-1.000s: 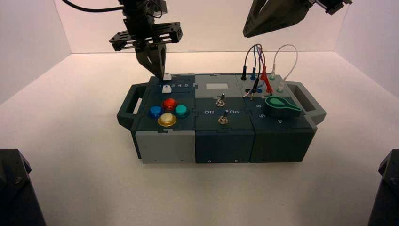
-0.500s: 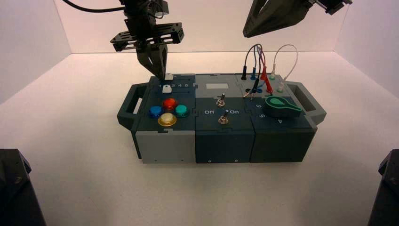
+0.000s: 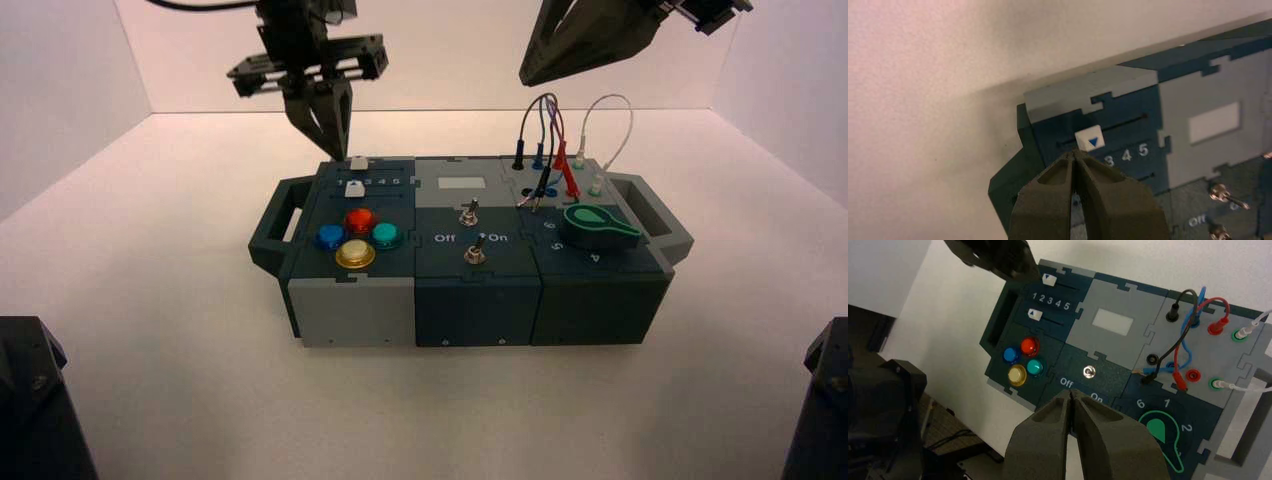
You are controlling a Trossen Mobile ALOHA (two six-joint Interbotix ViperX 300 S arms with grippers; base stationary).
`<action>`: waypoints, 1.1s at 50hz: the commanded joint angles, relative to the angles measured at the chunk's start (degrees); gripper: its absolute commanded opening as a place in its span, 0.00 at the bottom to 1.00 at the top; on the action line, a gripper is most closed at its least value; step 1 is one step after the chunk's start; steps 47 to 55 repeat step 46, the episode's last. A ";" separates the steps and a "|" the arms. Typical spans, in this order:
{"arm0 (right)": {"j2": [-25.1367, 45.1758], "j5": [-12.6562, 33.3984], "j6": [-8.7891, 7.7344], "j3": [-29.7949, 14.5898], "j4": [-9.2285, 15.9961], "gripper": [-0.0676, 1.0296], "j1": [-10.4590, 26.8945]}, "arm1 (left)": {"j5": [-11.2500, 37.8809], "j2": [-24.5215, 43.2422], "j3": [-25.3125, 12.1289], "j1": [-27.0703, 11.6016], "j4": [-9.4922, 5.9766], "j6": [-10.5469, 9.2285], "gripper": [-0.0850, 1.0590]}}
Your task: Move the top slider to position 2.
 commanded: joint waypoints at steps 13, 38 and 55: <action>-2.72 3.34 -0.26 -3.16 -2.29 0.04 -0.18 | 3.43 -7.38 -1.05 0.18 0.09 1.14 0.05; -7.73 4.83 -0.26 -0.88 -2.29 0.04 -0.18 | 5.27 -11.34 0.62 0.62 0.09 1.49 0.05; -7.47 4.92 -0.26 -1.49 -2.37 0.04 -0.18 | 5.27 -11.69 0.70 0.62 0.09 1.58 0.05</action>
